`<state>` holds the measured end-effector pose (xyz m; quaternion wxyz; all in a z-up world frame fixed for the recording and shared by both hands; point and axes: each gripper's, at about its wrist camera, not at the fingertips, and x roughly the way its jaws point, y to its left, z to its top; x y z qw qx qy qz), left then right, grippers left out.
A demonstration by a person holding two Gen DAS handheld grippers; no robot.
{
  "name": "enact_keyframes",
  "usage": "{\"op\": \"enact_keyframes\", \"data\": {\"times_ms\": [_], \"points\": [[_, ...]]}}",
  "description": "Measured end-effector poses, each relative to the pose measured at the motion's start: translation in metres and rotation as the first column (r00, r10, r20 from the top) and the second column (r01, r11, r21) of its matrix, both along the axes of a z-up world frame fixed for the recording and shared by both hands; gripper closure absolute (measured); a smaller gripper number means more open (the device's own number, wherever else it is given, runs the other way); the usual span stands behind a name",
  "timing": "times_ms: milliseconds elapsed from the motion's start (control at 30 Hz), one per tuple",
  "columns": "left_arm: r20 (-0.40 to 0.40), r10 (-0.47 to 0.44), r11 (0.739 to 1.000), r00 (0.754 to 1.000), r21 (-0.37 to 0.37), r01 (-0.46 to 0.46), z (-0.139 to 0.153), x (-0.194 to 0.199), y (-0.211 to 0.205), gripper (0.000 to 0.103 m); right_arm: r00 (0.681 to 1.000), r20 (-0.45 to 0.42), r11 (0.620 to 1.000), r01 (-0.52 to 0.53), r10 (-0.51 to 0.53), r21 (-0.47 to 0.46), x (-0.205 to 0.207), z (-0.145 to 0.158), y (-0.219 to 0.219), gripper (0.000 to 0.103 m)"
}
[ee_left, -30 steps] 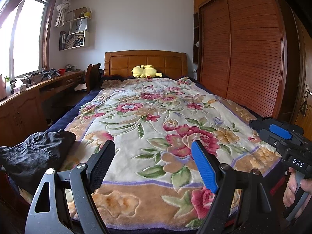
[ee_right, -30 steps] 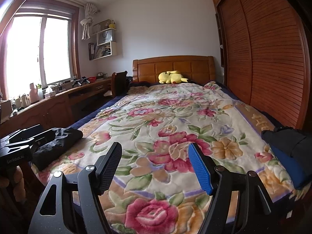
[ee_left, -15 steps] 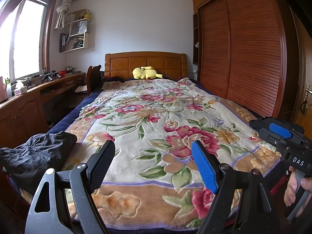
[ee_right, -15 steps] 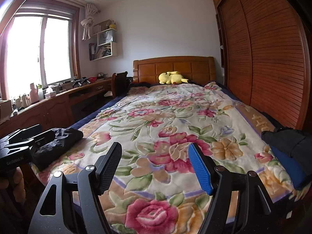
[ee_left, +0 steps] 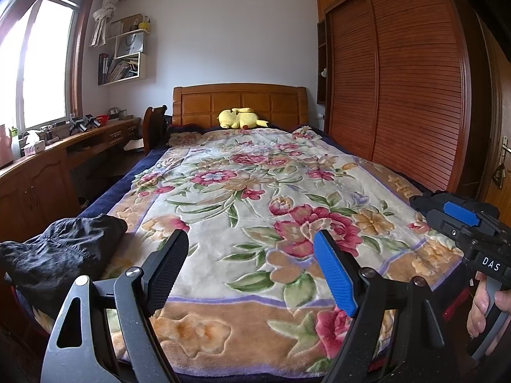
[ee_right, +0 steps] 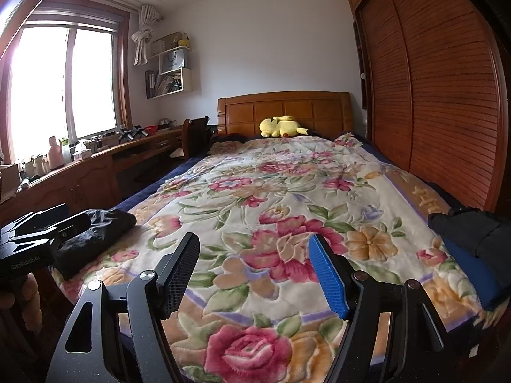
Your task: Fold large clothes
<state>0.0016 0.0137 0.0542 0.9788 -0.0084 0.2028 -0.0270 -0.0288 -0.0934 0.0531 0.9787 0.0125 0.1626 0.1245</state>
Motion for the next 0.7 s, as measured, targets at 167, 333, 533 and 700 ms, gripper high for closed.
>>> {"op": "enact_keyframes", "data": {"times_ms": [167,333,533,700], "points": [[0.000,-0.001,1.000,1.000,0.001,0.001,0.0000,0.0005,0.0003,0.022,1.000,0.002,1.000,-0.003,0.003,0.001,-0.0004,0.0010,-0.0016,0.030],[-0.002,-0.006,1.000,1.000,-0.006,0.006,0.0004,0.0002,0.0010,0.022,1.000,0.002,1.000,-0.005,0.005,0.001,-0.0003,0.0016,-0.0018,0.030],[0.000,-0.006,1.000,1.000,-0.003,0.006,0.0007,-0.0002,0.0010,0.022,1.000,0.004,1.000,-0.005,0.005,0.000,-0.0005,0.0015,-0.0011,0.030],[0.000,-0.006,1.000,1.000,-0.004,0.006,0.0005,-0.0002,0.0010,0.022,1.000,0.004,1.000,-0.010,0.010,-0.002,-0.0010,0.0014,-0.0021,0.030]]}}
